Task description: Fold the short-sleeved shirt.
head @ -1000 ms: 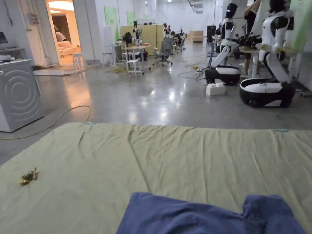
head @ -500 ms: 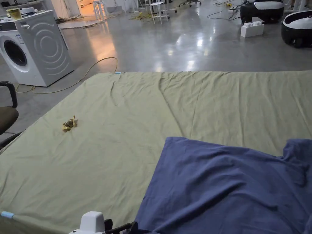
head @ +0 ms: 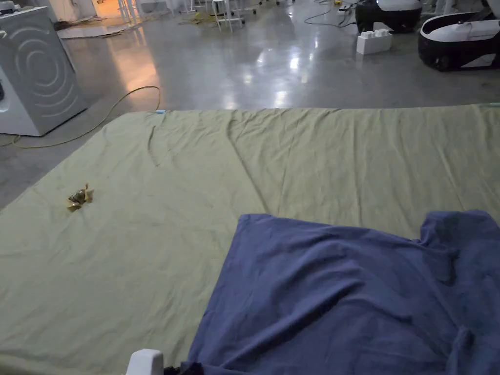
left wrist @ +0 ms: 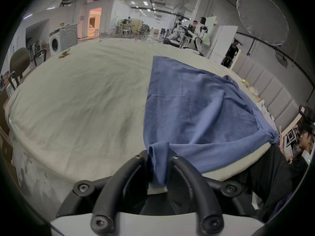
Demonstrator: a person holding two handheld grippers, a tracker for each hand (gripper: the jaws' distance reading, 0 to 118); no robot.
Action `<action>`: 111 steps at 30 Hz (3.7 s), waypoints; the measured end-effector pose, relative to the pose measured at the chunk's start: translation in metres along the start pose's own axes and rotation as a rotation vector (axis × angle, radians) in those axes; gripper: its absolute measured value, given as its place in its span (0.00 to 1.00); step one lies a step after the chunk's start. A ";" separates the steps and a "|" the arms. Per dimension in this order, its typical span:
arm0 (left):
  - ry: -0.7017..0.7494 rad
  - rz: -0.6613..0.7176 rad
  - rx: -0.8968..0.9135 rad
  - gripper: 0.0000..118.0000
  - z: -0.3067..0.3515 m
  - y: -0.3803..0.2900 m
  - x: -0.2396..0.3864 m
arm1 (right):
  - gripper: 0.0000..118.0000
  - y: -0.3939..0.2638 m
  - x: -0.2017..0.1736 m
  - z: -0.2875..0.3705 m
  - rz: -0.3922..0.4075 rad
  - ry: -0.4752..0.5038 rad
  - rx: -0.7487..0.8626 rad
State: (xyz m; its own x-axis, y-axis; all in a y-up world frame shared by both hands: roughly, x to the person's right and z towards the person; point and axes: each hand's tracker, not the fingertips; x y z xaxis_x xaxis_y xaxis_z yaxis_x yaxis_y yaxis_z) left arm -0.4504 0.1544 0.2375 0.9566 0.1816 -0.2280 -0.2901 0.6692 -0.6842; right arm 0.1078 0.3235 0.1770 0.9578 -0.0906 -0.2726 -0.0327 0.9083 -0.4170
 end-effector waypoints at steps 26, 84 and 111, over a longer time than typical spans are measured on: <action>0.089 -0.135 -0.134 0.10 -0.017 0.010 0.027 | 0.02 -0.076 0.075 -0.113 -0.048 -0.083 -0.451; 0.061 0.065 0.350 0.86 -0.004 0.192 0.027 | 0.67 0.029 0.106 -0.253 -0.083 -0.102 -0.144; 0.212 -0.177 0.780 0.00 0.226 0.094 0.170 | 0.00 0.073 -0.041 -0.003 0.148 0.038 0.366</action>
State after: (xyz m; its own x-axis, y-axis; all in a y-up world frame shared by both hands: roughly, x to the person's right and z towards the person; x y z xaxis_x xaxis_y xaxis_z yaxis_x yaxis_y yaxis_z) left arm -0.3082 0.4108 0.2908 0.9380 -0.0614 -0.3413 0.0425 0.9971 -0.0628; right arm 0.0650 0.3919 0.1551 0.9388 0.0432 -0.3417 -0.0589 0.9976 -0.0358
